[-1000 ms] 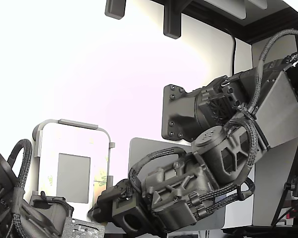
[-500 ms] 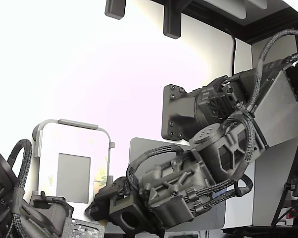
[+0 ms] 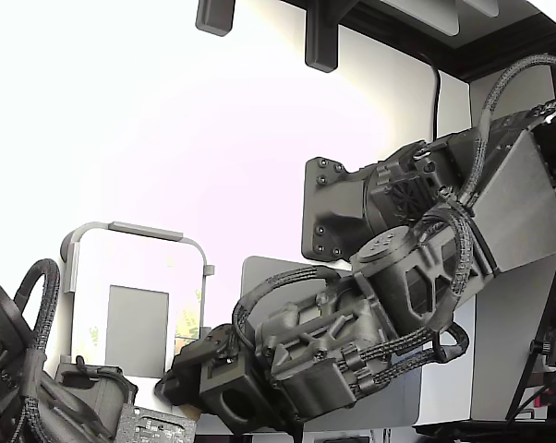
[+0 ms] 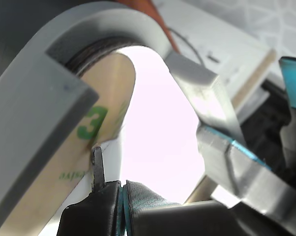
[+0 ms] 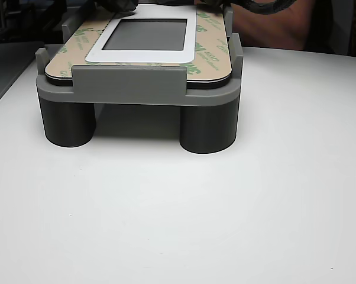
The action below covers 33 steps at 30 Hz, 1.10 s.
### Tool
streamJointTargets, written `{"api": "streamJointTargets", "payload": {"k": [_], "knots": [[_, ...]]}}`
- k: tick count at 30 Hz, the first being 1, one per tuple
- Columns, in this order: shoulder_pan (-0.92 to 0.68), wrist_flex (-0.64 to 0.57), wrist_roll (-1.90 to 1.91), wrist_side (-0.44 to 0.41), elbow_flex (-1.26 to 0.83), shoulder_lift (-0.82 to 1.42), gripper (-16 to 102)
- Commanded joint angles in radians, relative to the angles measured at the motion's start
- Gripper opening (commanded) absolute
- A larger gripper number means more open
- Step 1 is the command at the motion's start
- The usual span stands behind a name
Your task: Peel off protective film from adhesive tape.
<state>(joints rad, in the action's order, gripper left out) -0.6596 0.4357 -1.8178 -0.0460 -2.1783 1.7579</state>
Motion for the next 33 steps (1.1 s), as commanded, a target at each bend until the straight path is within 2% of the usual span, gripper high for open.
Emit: {"api": "streamJointTargets", "payload": {"k": [1, 4, 5, 6, 7, 8, 9, 10, 12, 15, 16, 17, 18, 19, 20, 21, 22, 26, 27, 29, 30, 31, 33], "knots": [[0.021, 0.020, 0.000, -0.006, 0.028, 0.028, -9], [0.029, 0.049, 0.002, -0.012, 0.006, 0.081, -6], [0.031, 0.075, 0.008, -0.021, 0.005, 0.101, 1], [0.034, 0.103, 0.012, -0.029, 0.009, 0.117, 13], [0.037, 0.129, 0.015, -0.034, 0.015, 0.132, 27], [0.043, 0.153, 0.020, -0.037, 0.023, 0.149, 59], [0.046, 0.184, 0.029, -0.038, 0.032, 0.167, 97], [0.049, 0.227, 0.043, -0.040, 0.043, 0.186, 84], [0.055, 0.314, 0.075, -0.051, 0.054, 0.238, 94], [0.081, 0.439, 0.138, -0.061, 0.064, 0.331, 96], [0.095, 0.483, 0.163, -0.064, 0.075, 0.356, 100], [0.103, 0.541, 0.215, -0.094, 0.084, 0.383, 100], [0.118, 0.577, 0.242, -0.097, 0.086, 0.419, 87], [0.144, 0.591, 0.242, -0.077, 0.084, 0.449, 81], [0.166, 0.612, 0.285, -0.072, 0.086, 0.477, 93], [0.192, 0.644, 0.327, -0.072, 0.091, 0.500, 97], [0.218, 0.667, 0.354, -0.055, 0.095, 0.518, 93], [0.348, 0.646, 0.517, 0.017, 0.058, 0.603, 98], [0.391, 0.641, 0.589, 0.044, 0.052, 0.620, 96], [0.483, 0.598, 0.772, 0.143, 0.023, 0.647, 100], [0.535, 0.592, 0.839, 0.189, 0.011, 0.661, 97], [0.568, 0.584, 0.908, 0.199, 0.000, 0.683, 96], [0.595, 0.517, 1.091, 0.158, -0.057, 0.750, 100]]}}
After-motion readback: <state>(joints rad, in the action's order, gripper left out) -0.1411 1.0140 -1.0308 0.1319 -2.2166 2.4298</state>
